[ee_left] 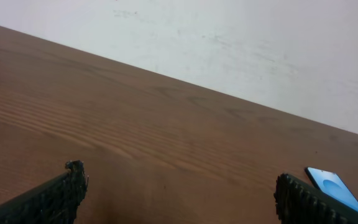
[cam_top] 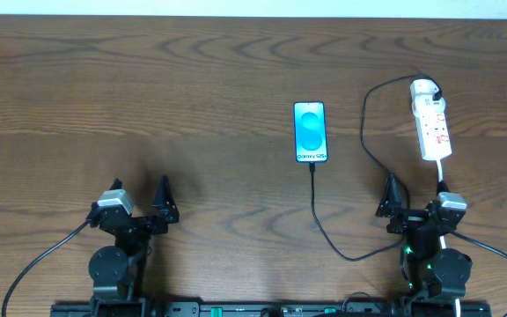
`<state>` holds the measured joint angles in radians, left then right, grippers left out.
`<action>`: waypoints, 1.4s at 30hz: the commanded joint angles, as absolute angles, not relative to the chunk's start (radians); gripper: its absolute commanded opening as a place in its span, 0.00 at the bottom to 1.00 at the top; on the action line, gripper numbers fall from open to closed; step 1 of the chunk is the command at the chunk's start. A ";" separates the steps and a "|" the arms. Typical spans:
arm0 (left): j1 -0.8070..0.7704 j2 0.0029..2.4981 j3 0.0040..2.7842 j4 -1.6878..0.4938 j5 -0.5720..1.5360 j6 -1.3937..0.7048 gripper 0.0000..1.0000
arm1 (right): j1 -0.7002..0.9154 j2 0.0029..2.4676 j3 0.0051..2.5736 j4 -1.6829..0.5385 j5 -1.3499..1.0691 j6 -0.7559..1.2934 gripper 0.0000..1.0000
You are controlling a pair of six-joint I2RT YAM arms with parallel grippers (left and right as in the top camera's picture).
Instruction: Plug charger to phone and switch on socket
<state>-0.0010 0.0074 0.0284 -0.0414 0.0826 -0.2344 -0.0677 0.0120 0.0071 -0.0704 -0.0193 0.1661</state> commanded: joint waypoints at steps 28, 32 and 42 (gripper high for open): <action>0.126 0.001 0.004 -0.061 0.150 -0.022 0.98 | -0.060 0.007 0.006 -0.075 -0.025 0.148 0.99; 0.097 0.001 0.004 -0.062 0.147 0.009 0.98 | -0.060 0.007 0.006 -0.075 -0.025 0.148 0.99; 0.079 0.001 0.004 -0.061 0.145 0.007 0.98 | -0.060 0.007 0.006 -0.075 -0.025 0.148 0.99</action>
